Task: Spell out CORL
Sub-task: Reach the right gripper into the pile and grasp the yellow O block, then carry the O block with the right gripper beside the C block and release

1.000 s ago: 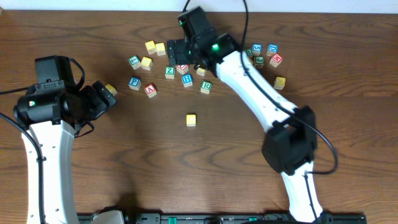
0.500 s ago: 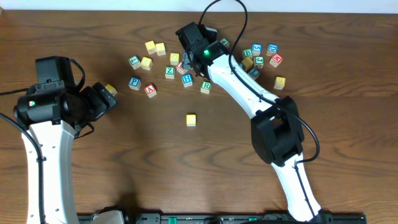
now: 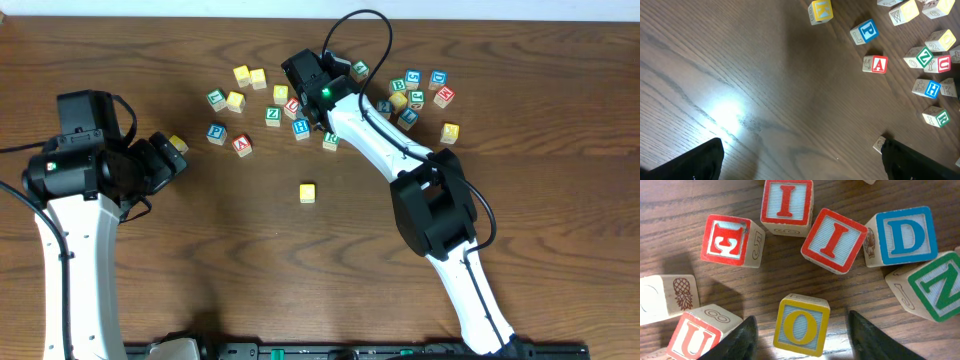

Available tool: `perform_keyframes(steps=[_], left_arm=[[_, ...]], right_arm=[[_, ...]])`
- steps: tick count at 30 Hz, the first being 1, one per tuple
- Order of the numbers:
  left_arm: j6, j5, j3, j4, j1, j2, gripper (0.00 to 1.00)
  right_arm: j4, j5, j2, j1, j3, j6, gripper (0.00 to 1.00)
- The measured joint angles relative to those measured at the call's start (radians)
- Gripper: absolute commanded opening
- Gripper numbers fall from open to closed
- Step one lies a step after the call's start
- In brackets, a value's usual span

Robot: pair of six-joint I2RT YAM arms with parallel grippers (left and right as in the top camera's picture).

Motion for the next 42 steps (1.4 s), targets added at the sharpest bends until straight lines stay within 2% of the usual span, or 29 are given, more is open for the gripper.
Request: perform_keyframes(steps=[8,13,17,19,24,34,38,40,42], left_arm=[[0.0,0.0,0.0,0.0,0.0,0.0,0.99],[0.0,0.0,0.0,0.0,0.0,0.0,0.99],[0.0,0.0,0.0,0.0,0.0,0.0,0.99],[0.0,0.0,0.0,0.0,0.0,0.0,0.99],[0.0,0.0,0.0,0.0,0.0,0.0,0.99],[0.0,0.0,0.0,0.0,0.0,0.0,0.99],[0.0,0.0,0.0,0.0,0.0,0.0,0.99],[0.0,0.0,0.0,0.0,0.0,0.0,0.99],[0.0,0.0,0.0,0.003,0.0,0.0,0.99]], right_arm=[[0.001,-0.001,0.015,-0.003,-0.004,0.002,0.53],[0.019,0.005,0.026,-0.003,-0.007,0.01,0.38],[0.021,-0.006,0.026,-0.018,-0.007,0.013,0.36],[0.02,-0.014,0.027,-0.03,-0.007,0.014,0.31],[0.022,-0.03,0.027,-0.041,-0.007,-0.026,0.25],[-0.008,-0.087,0.0,-0.041,-0.008,-0.13,0.26],[-0.14,-0.185,-0.129,-0.041,-0.012,-0.199,0.23],[-0.267,-0.225,-0.238,-0.04,-0.012,-0.226,0.26],[-0.354,-0.243,-0.306,-0.039,-0.008,-0.252,0.25]])
